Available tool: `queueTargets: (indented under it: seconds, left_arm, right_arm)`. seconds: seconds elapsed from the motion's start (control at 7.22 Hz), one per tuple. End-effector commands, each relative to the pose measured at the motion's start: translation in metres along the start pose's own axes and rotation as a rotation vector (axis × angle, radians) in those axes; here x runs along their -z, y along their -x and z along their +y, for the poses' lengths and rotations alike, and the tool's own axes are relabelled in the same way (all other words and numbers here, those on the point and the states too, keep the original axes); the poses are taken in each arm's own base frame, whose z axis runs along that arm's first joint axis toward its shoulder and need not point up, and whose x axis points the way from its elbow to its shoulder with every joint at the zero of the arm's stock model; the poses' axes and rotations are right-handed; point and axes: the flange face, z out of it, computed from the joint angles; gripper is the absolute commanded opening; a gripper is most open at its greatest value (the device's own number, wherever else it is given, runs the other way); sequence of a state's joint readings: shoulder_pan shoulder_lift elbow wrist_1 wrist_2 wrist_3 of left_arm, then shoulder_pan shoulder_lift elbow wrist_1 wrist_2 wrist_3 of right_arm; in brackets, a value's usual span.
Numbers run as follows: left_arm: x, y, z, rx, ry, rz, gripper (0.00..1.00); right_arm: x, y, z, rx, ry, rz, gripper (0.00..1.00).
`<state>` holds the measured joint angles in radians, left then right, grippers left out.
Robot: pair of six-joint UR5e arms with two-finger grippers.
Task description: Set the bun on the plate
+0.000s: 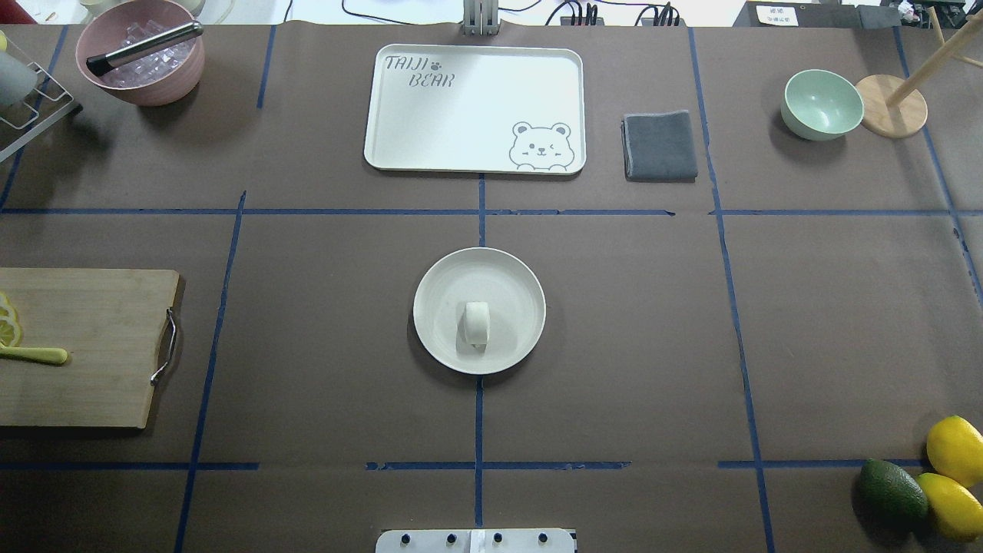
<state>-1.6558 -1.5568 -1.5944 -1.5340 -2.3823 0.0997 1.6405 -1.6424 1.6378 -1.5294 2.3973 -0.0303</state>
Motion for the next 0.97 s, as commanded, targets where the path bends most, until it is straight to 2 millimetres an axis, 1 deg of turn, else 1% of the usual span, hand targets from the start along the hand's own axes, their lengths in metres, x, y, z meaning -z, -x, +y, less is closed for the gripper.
queueTargets:
  seconds: [0.0,0.83]
  left_arm:
    - [-0.0014,0.001,0.0002,0.002,0.003,0.0,1.0]
    - [-0.0027,0.0024,-0.0002,-0.002,-0.001,0.0,1.0]
  right_arm:
    - [0.0007,0.0011,-0.0022,0.003,-0.003,0.001,1.0]
    - [0.0003,0.0006,-0.0014,0.003,-0.001,0.001,1.0]
